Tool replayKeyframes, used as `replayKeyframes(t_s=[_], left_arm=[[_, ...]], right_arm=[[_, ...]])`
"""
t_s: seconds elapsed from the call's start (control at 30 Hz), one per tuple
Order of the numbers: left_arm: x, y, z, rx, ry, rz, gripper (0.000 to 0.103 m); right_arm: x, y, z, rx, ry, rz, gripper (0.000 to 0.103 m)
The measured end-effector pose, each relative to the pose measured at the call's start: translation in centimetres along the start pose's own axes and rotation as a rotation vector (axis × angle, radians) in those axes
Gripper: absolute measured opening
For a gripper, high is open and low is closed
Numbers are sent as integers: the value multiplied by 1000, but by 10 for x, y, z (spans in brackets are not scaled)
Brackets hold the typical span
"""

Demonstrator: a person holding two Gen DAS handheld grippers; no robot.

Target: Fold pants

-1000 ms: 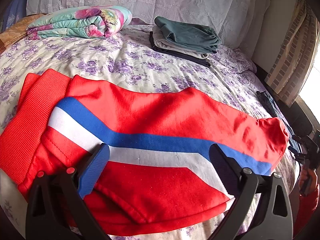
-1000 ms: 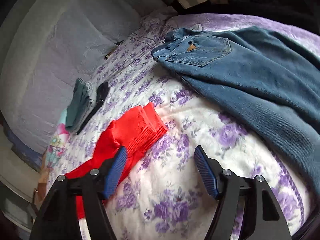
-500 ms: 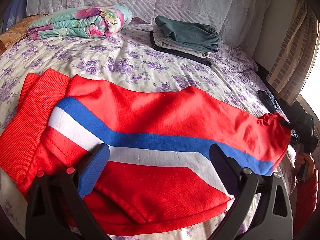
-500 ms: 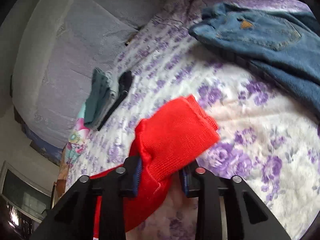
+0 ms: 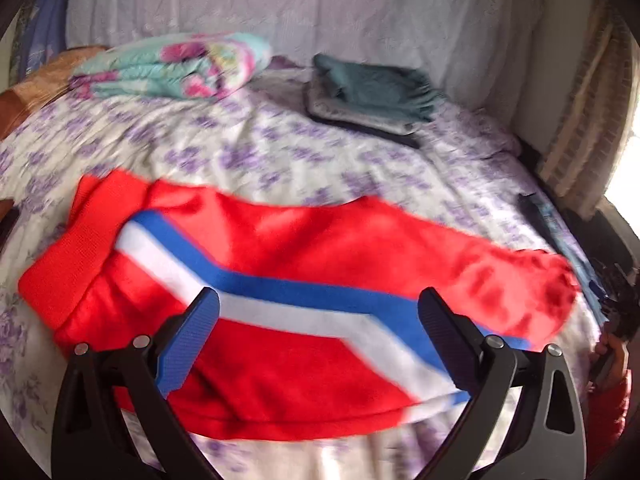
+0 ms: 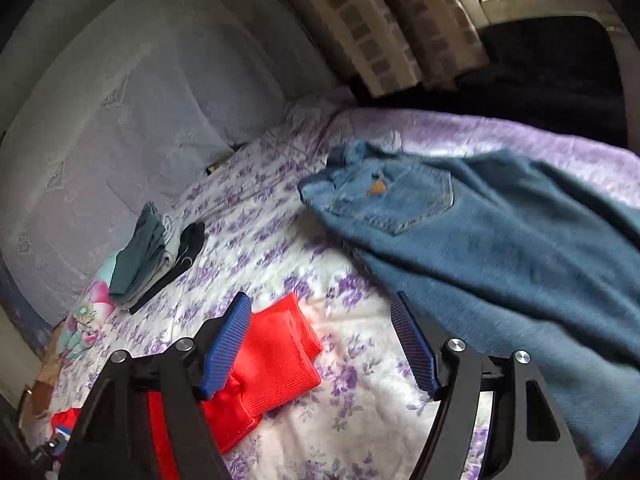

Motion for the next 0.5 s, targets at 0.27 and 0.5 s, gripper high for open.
replayKeyframes(t_s=[0.27,0.5], left_arm=[[45,3,123,241,-91,-96,97],[95,-19,79,96,-29,-199,98]], right_arm=[[11,-76,-170,-350,397,-298,73],[41,-89,-135,-214,334,-380,65]])
Point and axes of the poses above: each gripper's, at about its wrist camera, not at the fingertips, and x roughly the way its jaws point, z to its right, y to its top, the point moved 10 cm from there along x, roughly the way its jaws point, and after that the axes turned 7 degrees about z, right-handed, at the moved point
